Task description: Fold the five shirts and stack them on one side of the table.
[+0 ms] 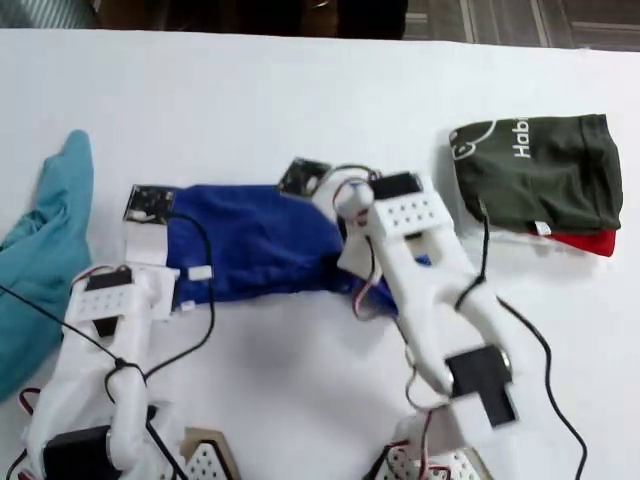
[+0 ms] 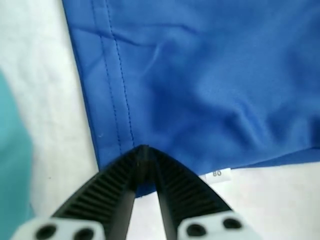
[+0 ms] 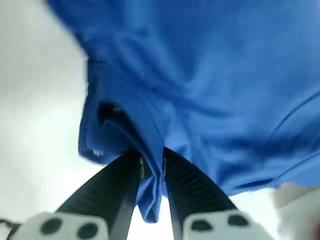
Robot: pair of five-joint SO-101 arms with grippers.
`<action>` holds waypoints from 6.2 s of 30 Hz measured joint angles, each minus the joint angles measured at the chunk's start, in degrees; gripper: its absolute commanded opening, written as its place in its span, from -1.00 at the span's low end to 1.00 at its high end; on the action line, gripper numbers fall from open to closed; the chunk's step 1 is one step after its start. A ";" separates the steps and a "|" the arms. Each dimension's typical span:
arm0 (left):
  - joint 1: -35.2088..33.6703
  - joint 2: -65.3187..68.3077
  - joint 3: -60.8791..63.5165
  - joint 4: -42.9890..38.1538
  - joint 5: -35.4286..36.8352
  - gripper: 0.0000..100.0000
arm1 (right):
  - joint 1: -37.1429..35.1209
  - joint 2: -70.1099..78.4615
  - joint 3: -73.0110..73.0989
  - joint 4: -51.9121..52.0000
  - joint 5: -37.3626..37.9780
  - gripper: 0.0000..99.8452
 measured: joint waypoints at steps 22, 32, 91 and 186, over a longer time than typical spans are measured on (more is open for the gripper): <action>0.00 0.00 0.00 0.00 0.00 -0.95 | 2.99 28.75 -43.96 12.22 -2.55 -0.51; 0.00 0.00 0.00 0.00 0.00 -0.95 | 4.22 28.75 -45.80 16.97 -4.04 -0.94; 0.00 0.00 0.00 0.00 0.00 -0.95 | 12.75 18.37 -13.45 -5.01 -14.77 -0.96; -5.71 42.99 -58.37 29.01 2.90 -0.61 | 35.52 -55.12 68.66 -29.45 -15.30 -0.96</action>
